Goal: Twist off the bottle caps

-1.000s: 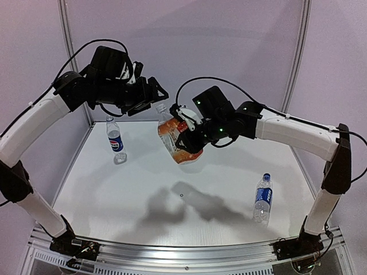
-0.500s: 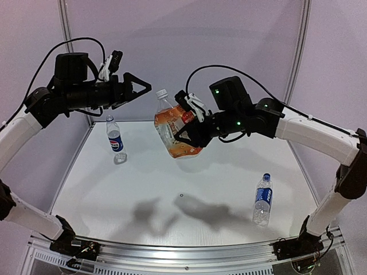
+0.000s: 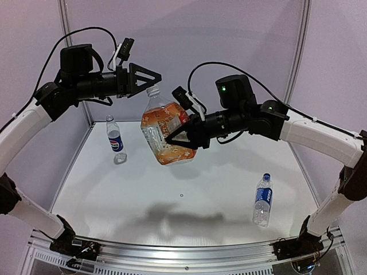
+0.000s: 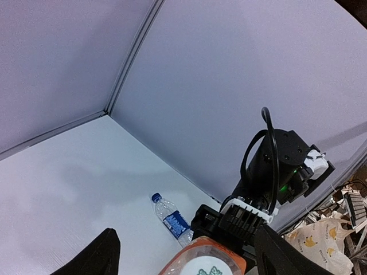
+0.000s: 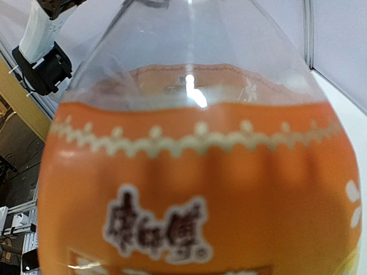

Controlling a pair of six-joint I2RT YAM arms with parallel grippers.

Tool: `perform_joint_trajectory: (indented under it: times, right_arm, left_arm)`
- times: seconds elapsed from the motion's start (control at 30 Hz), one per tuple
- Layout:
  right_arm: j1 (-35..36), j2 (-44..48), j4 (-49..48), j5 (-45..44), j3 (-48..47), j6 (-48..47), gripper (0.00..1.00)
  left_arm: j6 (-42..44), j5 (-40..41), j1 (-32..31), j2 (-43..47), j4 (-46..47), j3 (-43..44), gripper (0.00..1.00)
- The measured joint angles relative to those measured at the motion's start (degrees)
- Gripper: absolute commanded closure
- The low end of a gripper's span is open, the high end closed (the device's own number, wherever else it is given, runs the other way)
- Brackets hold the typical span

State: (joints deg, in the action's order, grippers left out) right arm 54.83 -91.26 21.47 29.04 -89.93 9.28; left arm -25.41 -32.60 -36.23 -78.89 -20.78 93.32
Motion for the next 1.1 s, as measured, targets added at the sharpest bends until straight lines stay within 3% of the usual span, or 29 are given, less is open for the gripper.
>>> perform_joint_trajectory:
  times: [0.17, 0.33, 0.47, 0.63, 0.8, 0.93, 1.1]
  right_arm:
    - [0.0, 0.0, -0.3, 1.6, 0.0, 0.2, 0.91]
    - [0.0, 0.0, -0.3, 2.4, 0.0, 0.6, 0.91]
    - [0.0, 0.0, -0.3, 2.9, 0.0, 0.9, 0.91]
    - [0.0, 0.0, -0.3, 3.1, 0.0, 1.3, 0.92]
    - [0.0, 0.0, -0.4, 3.1, 0.0, 1.5, 0.92]
    - [0.0, -0.3, 0.1, 1.5, -0.6, 0.9, 0.92]
    - [0.0, -3.3, 4.2, -5.5, -5.2, -1.0, 0.94]
  left_arm:
    - [0.0, -0.3, -0.5, -0.9, -0.3, 0.2, 0.29]
    - [0.5, -0.4, -1.1, -0.9, -0.7, 0.2, 0.46]
    - [1.2, -0.5, -1.8, -0.9, -1.3, 0.2, 0.50]
    - [1.5, -0.6, -2.4, -0.9, -1.7, 0.2, 0.71]
    - [1.2, 0.2, -3.1, -1.1, -2.6, 1.2, 0.82]
    - [1.2, 4.5, -4.3, -2.4, -6.7, 4.5, 0.83]
    - [-2.2, 17.4, -6.3, -4.3, -12.0, 8.0, 0.82]
